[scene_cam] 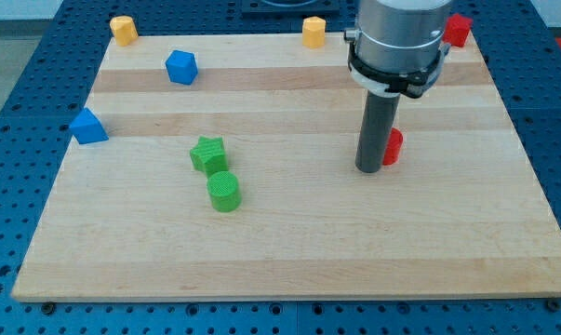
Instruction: Place the red circle to the center right side
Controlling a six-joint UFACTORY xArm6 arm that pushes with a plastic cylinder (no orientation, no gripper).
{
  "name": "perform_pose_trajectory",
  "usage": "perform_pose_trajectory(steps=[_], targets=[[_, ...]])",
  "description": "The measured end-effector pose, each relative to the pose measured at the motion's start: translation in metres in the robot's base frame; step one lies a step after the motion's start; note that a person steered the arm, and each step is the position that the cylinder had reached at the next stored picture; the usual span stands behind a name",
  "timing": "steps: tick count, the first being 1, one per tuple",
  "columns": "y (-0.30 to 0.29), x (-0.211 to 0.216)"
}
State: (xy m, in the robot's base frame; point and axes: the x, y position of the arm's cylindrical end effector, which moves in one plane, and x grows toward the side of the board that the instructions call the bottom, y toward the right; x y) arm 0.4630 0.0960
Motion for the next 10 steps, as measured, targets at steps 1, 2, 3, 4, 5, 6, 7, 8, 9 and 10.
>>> perform_pose_trajectory(steps=[1, 2, 3, 4, 5, 6, 7, 8, 9, 10], targets=[[0.004, -0.001], [0.013, -0.005], [0.027, -0.009], [0.028, -0.010], [0.020, -0.010], [-0.006, -0.010], [-0.024, -0.017], [-0.020, -0.030], [-0.016, -0.035], [0.014, -0.035]])
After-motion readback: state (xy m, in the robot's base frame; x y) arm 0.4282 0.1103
